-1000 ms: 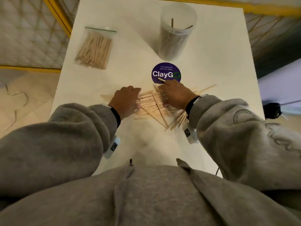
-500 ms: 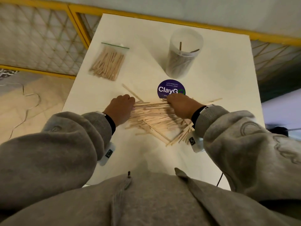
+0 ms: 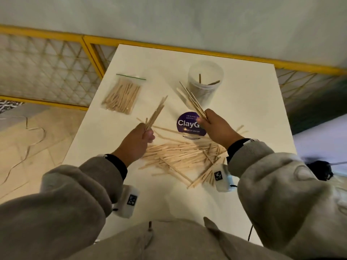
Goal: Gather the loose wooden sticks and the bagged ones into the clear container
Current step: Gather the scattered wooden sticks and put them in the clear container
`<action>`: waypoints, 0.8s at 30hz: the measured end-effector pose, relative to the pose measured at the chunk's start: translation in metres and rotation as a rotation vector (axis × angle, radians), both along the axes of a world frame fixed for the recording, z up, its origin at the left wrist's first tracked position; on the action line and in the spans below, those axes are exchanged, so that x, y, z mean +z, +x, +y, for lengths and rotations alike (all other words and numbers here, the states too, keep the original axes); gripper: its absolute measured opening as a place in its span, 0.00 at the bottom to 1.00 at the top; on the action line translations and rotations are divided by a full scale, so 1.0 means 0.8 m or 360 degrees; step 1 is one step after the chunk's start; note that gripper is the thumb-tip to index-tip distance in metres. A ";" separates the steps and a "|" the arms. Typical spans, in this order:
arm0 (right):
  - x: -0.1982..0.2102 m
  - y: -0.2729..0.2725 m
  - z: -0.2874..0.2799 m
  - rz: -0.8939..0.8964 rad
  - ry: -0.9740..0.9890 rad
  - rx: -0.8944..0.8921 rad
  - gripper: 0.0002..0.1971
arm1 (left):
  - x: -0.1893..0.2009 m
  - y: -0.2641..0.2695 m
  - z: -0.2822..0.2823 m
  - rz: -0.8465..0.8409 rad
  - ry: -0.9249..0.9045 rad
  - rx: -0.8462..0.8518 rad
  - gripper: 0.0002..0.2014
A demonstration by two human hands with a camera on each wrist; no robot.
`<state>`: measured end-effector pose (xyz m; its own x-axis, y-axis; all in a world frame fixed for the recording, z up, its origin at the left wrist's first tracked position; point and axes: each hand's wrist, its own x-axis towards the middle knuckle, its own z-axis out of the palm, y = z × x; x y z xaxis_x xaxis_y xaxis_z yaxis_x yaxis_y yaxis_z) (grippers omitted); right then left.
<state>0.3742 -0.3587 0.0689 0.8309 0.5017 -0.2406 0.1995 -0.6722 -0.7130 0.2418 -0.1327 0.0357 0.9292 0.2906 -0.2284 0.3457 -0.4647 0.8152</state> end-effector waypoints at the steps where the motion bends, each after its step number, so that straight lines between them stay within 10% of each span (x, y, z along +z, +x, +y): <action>1: 0.003 -0.007 0.009 0.0078 0.0126 -0.0073 0.13 | 0.007 0.007 -0.016 -0.0004 -0.0121 0.0038 0.09; 7: 0.008 -0.046 0.066 0.0516 0.0866 -0.0428 0.25 | 0.047 0.037 -0.089 -0.0126 -0.0035 -0.0248 0.09; 24: 0.021 -0.051 0.075 0.0473 0.1056 -0.0554 0.06 | 0.041 0.029 -0.075 -0.0048 0.0266 -0.0161 0.11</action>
<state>0.3337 -0.2988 0.0857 0.9140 0.3415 -0.2191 -0.2044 -0.0790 -0.9757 0.2652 -0.1923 0.0686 0.9612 0.2272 -0.1565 0.2671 -0.6254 0.7332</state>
